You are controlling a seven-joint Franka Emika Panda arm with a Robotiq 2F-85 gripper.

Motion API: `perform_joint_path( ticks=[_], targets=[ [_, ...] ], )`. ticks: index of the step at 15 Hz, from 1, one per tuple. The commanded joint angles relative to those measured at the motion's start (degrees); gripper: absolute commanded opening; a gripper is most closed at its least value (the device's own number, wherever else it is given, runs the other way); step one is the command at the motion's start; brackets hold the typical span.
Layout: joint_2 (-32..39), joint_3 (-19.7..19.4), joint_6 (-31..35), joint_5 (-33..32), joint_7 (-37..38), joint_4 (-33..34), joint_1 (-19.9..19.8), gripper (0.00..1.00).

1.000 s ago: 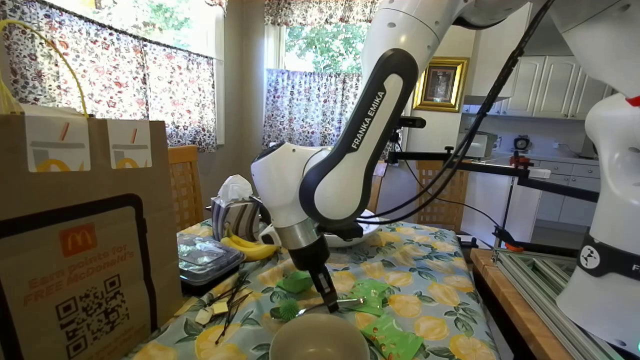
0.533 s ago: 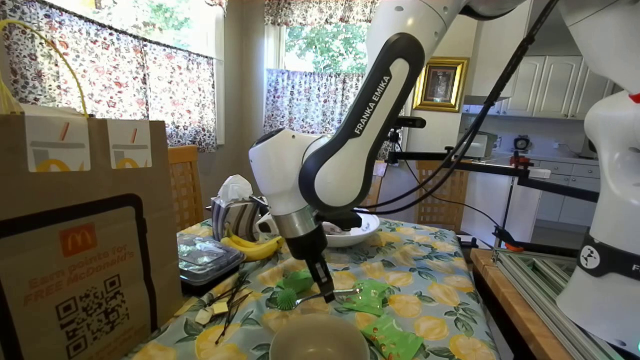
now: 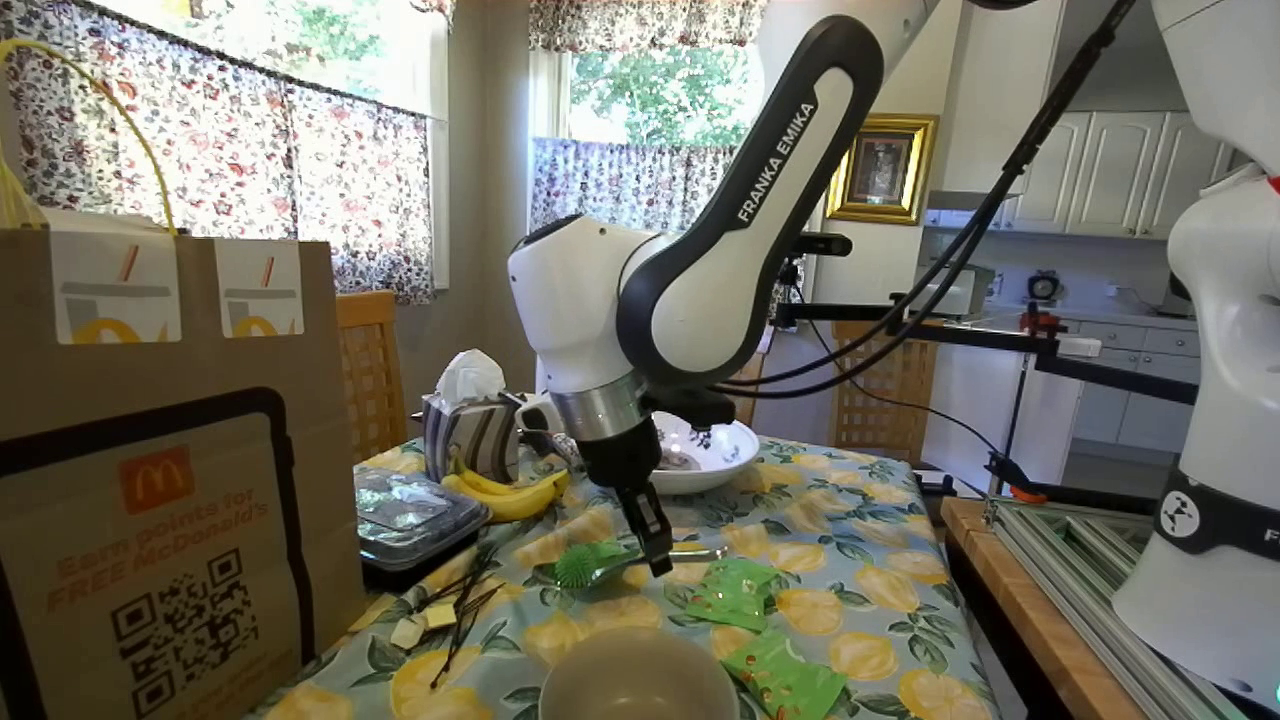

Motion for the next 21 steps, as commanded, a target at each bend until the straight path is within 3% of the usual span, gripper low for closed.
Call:
perform_joint_path(
  ticks=[1, 21],
  targets=[
    [-4.34, -0.83, 0.32, -2.21, 1.31, -4.07, 1.05, 0.04],
    [-7.51, 1.67, -5.02, -9.11, -1.17, -4.50, 4.97, 0.04]
  ],
)
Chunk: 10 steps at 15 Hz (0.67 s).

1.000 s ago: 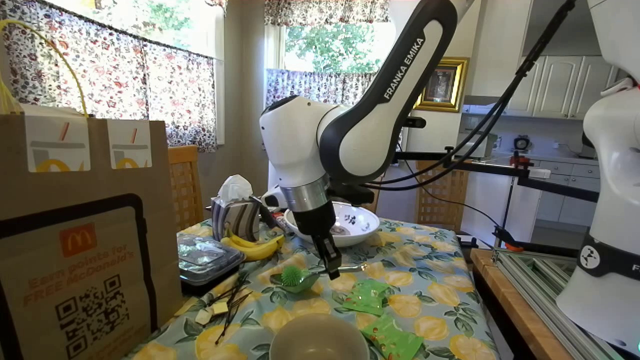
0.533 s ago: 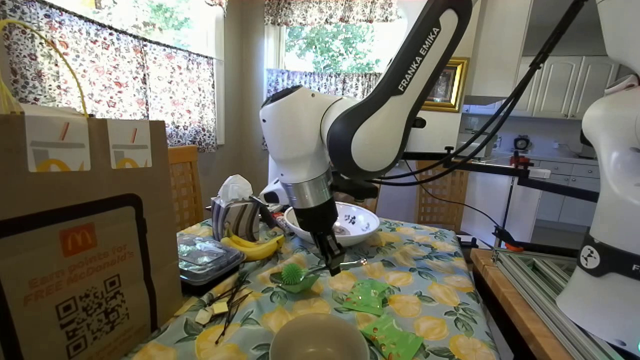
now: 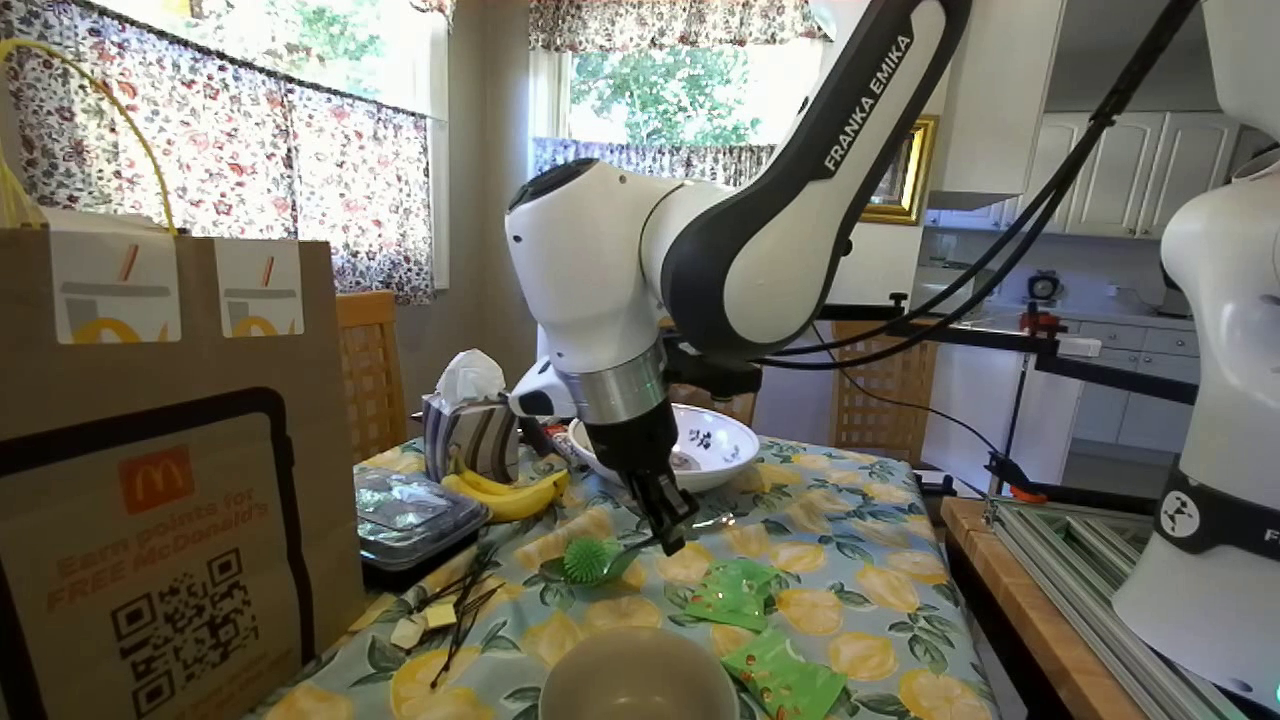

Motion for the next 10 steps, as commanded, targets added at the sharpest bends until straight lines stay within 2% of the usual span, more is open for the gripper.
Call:
perform_joint_path(
  ticks=[1, 10],
  targets=[
    [-0.72, 0.75, -2.36, -1.62, -1.05, -0.02, 1.11, 0.04],
    [0.49, 2.41, -6.71, -5.15, -0.94, 0.95, 4.23, 0.04]
  ],
)
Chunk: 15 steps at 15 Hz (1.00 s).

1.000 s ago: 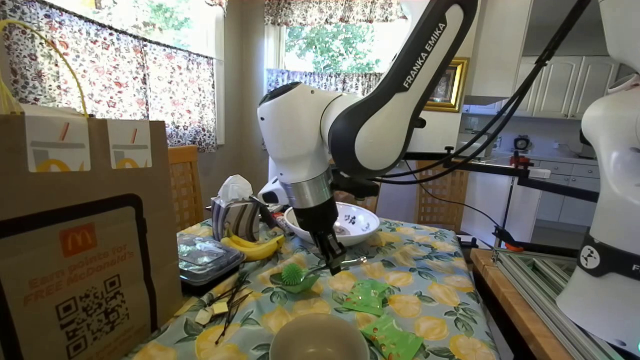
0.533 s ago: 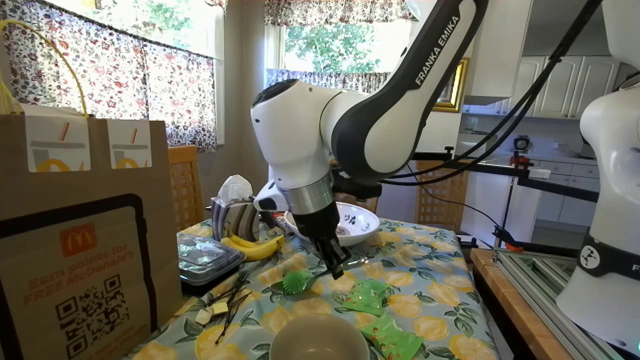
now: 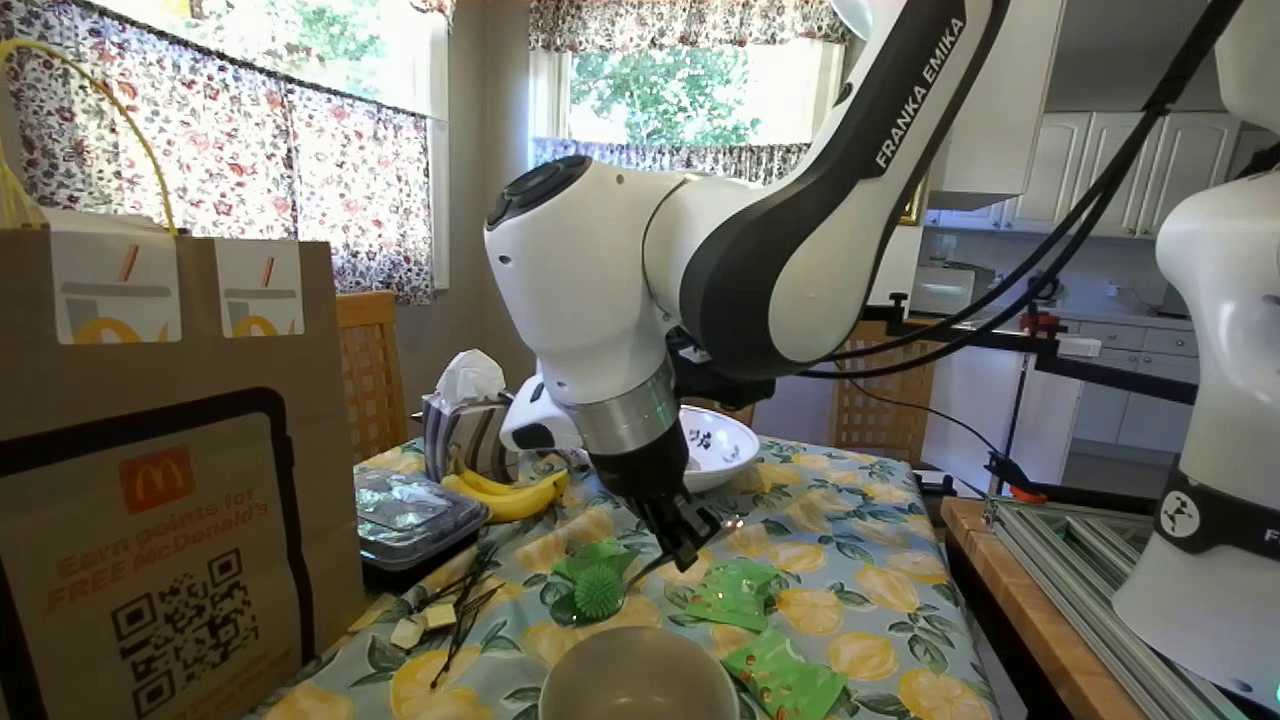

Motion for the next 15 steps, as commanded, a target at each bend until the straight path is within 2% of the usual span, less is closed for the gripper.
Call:
perform_joint_path(
  ticks=[1, 7, 15],
  targets=[
    [0.64, 0.76, -2.92, -1.78, -0.89, 1.07, 0.93, 0.04],
    [2.31, 1.79, -6.95, -3.48, -1.85, 2.59, 2.04, 0.04],
    [6.88, 3.82, -20.18, -3.43, -8.71, 9.63, 2.84, 0.04]
  ],
)
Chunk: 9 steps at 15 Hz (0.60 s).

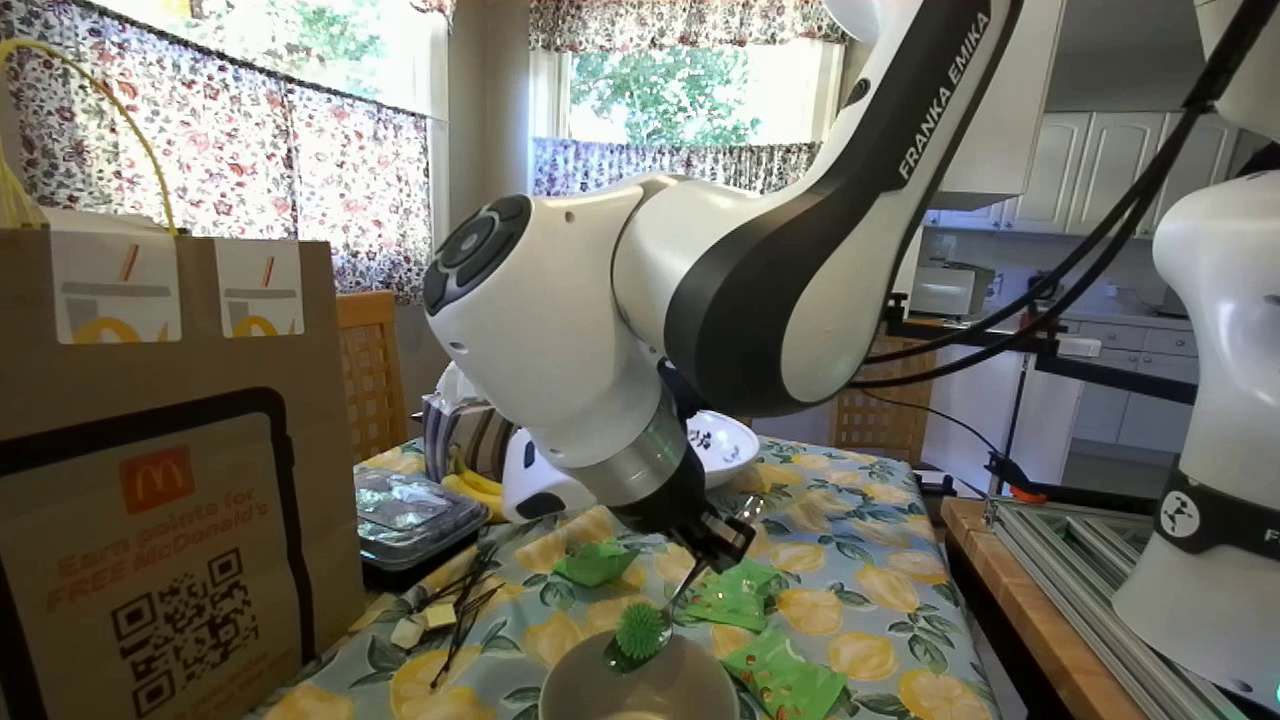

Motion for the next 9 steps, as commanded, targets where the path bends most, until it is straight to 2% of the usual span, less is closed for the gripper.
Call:
perform_joint_path(
  ticks=[1, 9],
  targets=[
    [3.62, 0.73, -7.22, -0.89, -4.39, 5.80, 0.34, 0.04],
    [9.80, 1.75, -17.02, -2.96, -7.41, 14.32, 1.23, 0.04]
  ],
)
